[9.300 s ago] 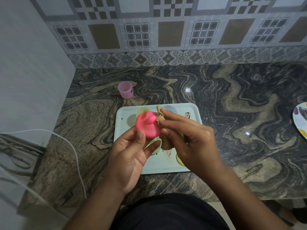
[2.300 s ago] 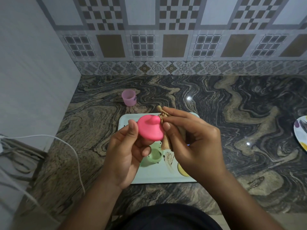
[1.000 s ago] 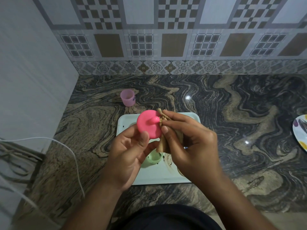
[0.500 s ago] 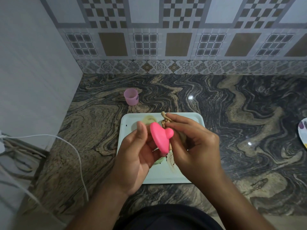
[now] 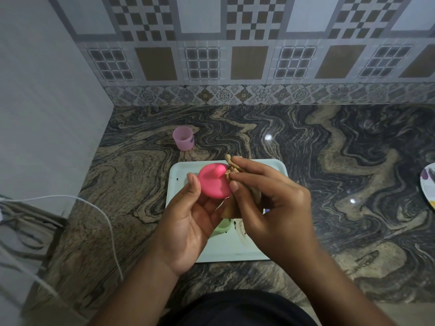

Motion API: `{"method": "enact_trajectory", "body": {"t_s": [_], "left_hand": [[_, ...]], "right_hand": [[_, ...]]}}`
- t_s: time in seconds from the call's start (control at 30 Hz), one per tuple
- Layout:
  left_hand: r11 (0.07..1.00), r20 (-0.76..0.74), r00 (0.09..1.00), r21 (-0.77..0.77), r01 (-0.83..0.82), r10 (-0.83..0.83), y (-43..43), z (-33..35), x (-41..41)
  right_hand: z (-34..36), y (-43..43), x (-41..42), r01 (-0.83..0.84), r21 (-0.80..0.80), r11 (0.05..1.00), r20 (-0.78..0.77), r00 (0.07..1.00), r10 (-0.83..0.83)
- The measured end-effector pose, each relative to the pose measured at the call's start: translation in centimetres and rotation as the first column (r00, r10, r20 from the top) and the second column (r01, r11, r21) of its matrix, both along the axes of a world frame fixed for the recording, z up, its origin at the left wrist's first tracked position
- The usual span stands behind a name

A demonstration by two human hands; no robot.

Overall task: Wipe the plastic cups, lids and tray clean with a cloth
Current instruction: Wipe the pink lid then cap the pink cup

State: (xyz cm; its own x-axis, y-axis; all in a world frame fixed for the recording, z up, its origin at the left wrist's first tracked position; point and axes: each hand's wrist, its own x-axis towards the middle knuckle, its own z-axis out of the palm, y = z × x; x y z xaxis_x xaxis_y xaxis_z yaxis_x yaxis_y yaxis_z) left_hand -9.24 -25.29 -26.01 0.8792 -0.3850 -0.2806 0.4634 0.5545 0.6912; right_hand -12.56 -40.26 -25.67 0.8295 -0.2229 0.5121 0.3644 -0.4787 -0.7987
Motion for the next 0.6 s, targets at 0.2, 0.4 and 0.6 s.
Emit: {"method": "enact_trajectory", "body": {"t_s": [0.2,0.4,0.6], "left_hand": [[0.998,0.141,0.988,0.045,0.054,-0.06,0.29,0.05,-0.22],[0.996,0.02,1.0,0.087,-0.017,0.015,0.08,0.35,0.28],[0.996,0.062,0.998,0.086,-0.003,-0.003,0.05,0.22,0.18]], "right_hand": [[0.46,-0.09,0.09,0.002,-0.026,1.0,0.047,0.999,-0.001],[0.5,-0.07,0.16,-0.011,0.029,1.0,-0.002,1.0,0.011],[0.05,0.11,0.27,-0.02,0.042,0.999,-0.035,0.999,0.022]]}}
